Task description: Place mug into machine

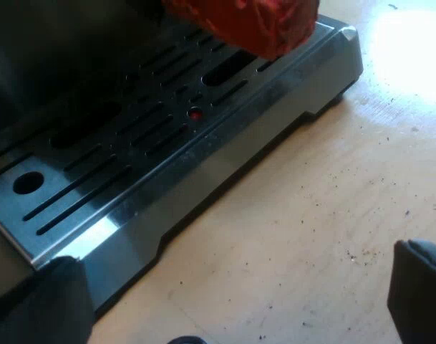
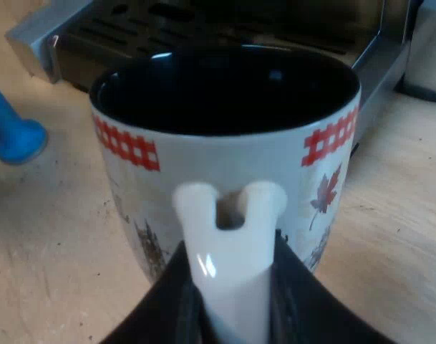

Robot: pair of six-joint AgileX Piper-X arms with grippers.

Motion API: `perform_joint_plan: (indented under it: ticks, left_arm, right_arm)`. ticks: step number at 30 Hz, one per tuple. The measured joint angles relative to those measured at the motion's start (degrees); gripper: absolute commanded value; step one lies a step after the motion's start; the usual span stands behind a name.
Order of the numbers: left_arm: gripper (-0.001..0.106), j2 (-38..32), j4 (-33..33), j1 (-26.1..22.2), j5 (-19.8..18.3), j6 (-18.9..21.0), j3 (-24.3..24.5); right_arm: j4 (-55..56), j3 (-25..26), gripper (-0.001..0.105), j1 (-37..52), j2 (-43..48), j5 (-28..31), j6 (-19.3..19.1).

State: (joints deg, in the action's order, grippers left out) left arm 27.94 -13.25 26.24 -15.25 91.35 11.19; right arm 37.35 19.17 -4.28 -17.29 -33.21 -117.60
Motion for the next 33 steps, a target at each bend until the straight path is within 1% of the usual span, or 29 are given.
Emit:
perform_joint_plan:
  ticks: [5, 7, 11, 14, 15, 19, 20, 21, 22, 23, 25, 29, 33]
  left_arm:
    - [0.085, 0.00, 0.10, 0.00, 0.00, 0.37, 0.00]
    - [0.085, 0.00, 0.10, 0.00, 0.00, 1.37, 0.00]
    - [0.085, 0.00, 0.10, 0.00, 0.00, 1.47, 0.00]
    - [0.085, 0.00, 0.10, 0.00, 0.00, 1.83, 0.00]
    - [0.085, 0.00, 0.10, 0.00, 0.00, 1.82, 0.00]
    - [0.085, 0.00, 0.10, 0.00, 0.00, 1.82, 0.00]
    - [0.085, 0.00, 0.10, 0.00, 0.00, 1.82, 0.00]
    - [0.085, 0.00, 0.10, 0.00, 0.00, 1.82, 0.00]
    - [0.085, 0.00, 0.10, 0.00, 0.00, 1.82, 0.00]
    - [0.085, 0.00, 0.10, 0.00, 0.00, 1.82, 0.00]
    - [0.085, 0.00, 0.10, 0.00, 0.00, 1.82, 0.00]
    - [0.085, 0.00, 0.22, 0.00, 0.00, 1.82, 0.00]
    - [0.085, 0.00, 0.22, 0.00, 0.00, 1.82, 0.00]
  right_arm:
    - [-5.11, -1.73, 0.000, 0.00, -1.66, 0.00, 1.07]
    - [-7.64, -2.18, 0.000, 0.00, -3.47, 0.00, 1.07]
    - [-12.15, -2.24, 0.000, 0.00, -6.94, -0.14, 1.44]
    - [-15.39, -2.24, 0.000, -2.44, -9.42, -0.14, 1.43]
    - [-16.42, -2.24, 0.000, -4.62, -10.43, 0.57, 1.43]
    - [-21.33, -2.53, 0.000, -13.09, -13.36, 5.83, 1.43]
    - [-22.05, -2.54, 0.000, -14.06, -13.69, 7.23, 1.43]
    - [-26.24, -2.54, 0.000, -18.73, -15.54, 11.69, 1.75]
    - [-28.87, -2.54, 0.000, -21.47, -16.92, 14.78, 3.31]
    - [-29.25, -2.54, 0.000, -21.86, -17.13, 15.22, 3.55]
    - [-33.43, -2.54, 0.000, -26.72, -21.11, 20.29, 5.24]
    - [-39.11, -2.54, 0.000, -31.60, -27.23, 22.94, 6.22]
    - [-47.77, -2.54, 0.000, -34.46, -33.48, 25.95, 8.50]
